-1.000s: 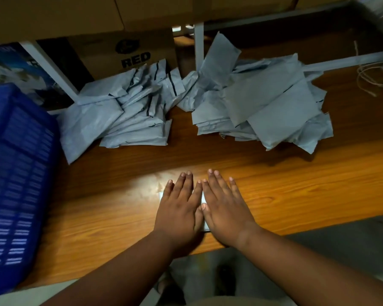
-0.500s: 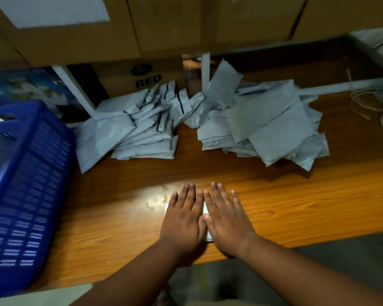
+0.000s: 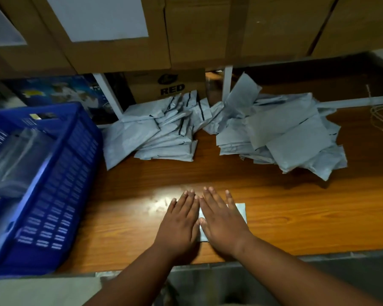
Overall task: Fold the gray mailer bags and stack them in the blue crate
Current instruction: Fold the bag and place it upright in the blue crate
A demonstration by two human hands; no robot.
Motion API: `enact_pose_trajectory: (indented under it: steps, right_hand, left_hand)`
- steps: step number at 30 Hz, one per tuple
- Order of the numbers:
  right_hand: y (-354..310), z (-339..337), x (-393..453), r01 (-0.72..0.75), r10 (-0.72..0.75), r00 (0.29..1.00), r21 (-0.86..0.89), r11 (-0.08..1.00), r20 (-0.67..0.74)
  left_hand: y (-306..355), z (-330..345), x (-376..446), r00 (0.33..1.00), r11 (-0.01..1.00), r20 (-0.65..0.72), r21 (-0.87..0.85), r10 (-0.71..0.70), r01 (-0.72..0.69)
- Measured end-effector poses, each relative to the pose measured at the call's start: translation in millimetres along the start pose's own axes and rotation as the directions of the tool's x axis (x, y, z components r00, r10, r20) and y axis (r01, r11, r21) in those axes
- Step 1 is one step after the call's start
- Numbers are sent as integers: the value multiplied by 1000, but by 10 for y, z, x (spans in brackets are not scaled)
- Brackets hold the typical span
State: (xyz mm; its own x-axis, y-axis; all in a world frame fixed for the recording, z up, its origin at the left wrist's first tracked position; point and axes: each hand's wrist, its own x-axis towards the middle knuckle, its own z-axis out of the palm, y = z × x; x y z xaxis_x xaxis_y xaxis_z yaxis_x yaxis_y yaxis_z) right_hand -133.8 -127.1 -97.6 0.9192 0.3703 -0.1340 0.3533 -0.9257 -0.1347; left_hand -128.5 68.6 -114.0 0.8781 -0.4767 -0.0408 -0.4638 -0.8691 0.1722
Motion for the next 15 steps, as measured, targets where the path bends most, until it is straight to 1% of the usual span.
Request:
enact_pose_trajectory:
  steps: [2, 7, 15]
  right_hand:
    - [7, 31, -8, -1, 2, 1000, -41, 999, 10]
    - [-14, -1, 11, -3, 5, 1000, -50, 999, 28]
    - [-13, -29, 42, -26, 26, 997, -3, 1000, 73]
  left_hand:
    - [19, 20, 8, 1000, 1000, -1, 13, 19, -19]
    - [83, -37, -15, 1000, 1000, 19, 13, -9, 9]
    - [69, -32, 32, 997, 1000, 80, 6, -1, 1]
